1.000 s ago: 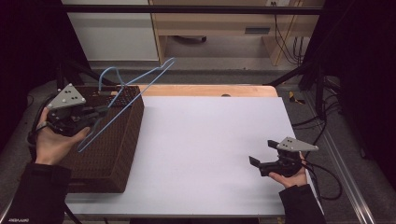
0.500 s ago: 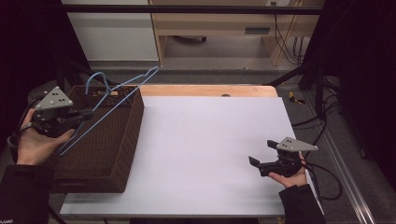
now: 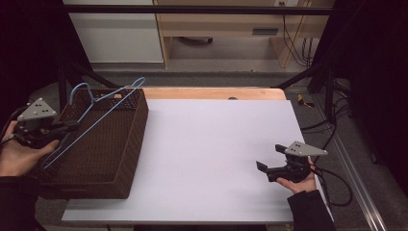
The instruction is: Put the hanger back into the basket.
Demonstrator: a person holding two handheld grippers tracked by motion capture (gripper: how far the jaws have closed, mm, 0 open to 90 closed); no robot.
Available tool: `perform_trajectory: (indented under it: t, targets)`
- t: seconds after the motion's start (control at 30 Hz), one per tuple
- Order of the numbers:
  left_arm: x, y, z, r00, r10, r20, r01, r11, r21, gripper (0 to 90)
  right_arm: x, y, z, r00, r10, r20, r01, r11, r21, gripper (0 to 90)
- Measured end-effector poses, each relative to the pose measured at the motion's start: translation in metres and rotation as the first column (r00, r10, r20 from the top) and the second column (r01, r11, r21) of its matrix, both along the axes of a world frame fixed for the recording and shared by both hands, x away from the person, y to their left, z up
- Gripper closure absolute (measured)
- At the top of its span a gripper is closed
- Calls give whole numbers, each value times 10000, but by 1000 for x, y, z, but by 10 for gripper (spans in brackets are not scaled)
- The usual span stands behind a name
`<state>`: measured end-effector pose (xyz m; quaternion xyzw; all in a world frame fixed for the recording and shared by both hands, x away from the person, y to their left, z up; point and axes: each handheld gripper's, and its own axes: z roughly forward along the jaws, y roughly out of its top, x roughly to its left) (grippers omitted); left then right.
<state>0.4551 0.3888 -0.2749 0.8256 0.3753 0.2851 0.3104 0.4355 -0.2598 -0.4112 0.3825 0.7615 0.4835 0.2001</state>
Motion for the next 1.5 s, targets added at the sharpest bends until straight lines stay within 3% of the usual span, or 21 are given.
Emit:
perform_trajectory:
  t: [0.5, 0.67, 1.03, 1.17, 1.37, 1.43, 1.5]
  targets:
    - [3, 26, -33, 9981, 439, -443, -445, 9989, -127, 881, 1, 2, -2, 10000, 37, -68, -37, 9999, -108, 32]
    - [4, 25, -46, 9979, 313, -566, -319, 9995, -92, 881, 1, 2, -2, 10000, 38, -75, -38, 9999, -114, 33]
    - [16, 14, -86, 9916, 347, -1247, -367, 9992, -141, 880, 1, 2, -2, 10000, 48, -60, -49, 9999, -150, 33]
    - [20, 9, -98, 9890, 446, -1413, -443, 9990, 56, 880, 1, 2, -2, 10000, 54, -61, -55, 9999, -162, 34]
    - [24, 0, -105, 9848, 616, -1625, -462, 9942, 973, 870, 1, 2, -1, 10000, 44, -70, -44, 9999, -116, 34]
    - [24, -1, -105, 9833, 653, -1698, -468, 9928, 1106, 855, 1, 2, -1, 10000, 16, -63, -17, 9999, -115, 34]
    - [23, 0, -104, 9854, 621, -1583, -479, 9946, 917, 820, 1, 2, -1, 10000, 29, -47, -29, 9999, -131, 34]
